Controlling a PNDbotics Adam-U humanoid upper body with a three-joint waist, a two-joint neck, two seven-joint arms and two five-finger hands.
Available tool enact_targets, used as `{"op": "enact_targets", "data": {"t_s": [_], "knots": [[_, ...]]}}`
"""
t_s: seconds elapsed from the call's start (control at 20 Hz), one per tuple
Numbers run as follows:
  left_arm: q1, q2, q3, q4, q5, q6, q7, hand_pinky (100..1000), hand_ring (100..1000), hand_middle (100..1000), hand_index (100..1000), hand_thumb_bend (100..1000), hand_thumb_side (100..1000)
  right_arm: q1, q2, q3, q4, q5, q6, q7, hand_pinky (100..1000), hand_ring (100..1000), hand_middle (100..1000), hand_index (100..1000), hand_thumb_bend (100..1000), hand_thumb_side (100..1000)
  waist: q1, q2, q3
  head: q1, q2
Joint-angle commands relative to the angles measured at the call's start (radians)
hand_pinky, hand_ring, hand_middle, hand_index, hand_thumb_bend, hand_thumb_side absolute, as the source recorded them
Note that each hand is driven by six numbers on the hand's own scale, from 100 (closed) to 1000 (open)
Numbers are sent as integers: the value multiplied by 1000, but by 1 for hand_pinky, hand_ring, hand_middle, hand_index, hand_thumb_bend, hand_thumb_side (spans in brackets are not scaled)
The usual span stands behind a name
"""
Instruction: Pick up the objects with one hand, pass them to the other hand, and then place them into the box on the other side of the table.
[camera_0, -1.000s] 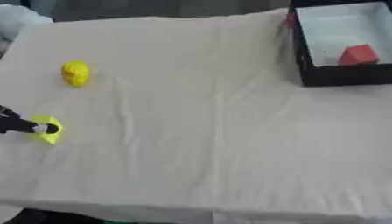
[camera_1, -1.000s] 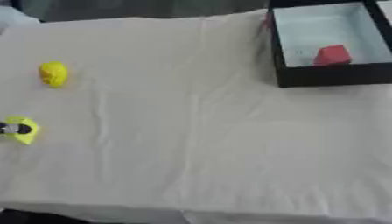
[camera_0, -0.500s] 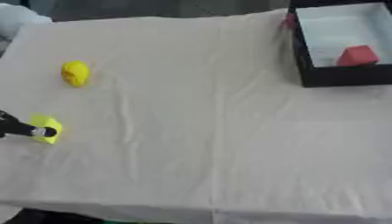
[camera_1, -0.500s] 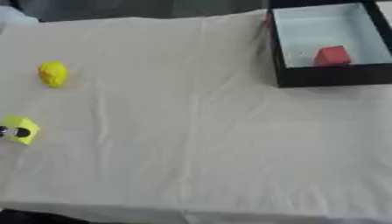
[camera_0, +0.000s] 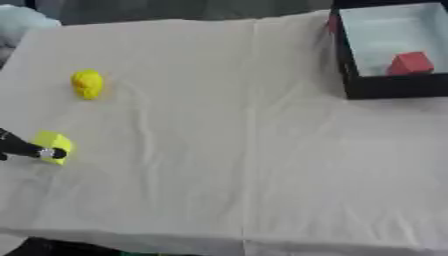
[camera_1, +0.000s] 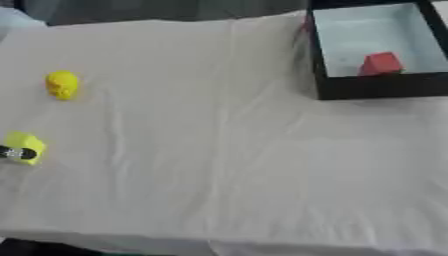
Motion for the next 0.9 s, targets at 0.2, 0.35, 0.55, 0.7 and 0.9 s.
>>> {"op": "enact_targets", "data": {"t_s": [0.2,0.35,0.55,0.7,0.9], "knots": [[-19,22,4,8,-26,0,-24,771,797,729,672,785,267,-10,-32,-5,-7,11,-5,2,1000,1000,995,951,100,333,1,-20,-2,5,-9],[-19,20,4,16,-39,0,-36,773,800,732,674,780,260,-8,-31,-5,-7,12,-5,2,1000,1000,995,951,100,330,1,-19,-2,6,-9],[-19,15,5,29,-56,0,-52,773,799,728,682,780,257,-3,-29,-6,-5,18,-5,1,1000,1000,996,951,100,325,1,-18,-3,9,-8],[-22,9,5,39,-66,0,-64,772,798,723,662,760,239,-1,-28,-7,-4,22,-7,-1,1000,1000,996,951,100,325,1,-18,-4,10,-7],[-25,5,6,41,-75,0,-76,768,793,715,636,731,207,0,-28,-6,-3,24,-8,-2,1000,1000,996,951,100,321,2,-18,-5,11,-7]]}}
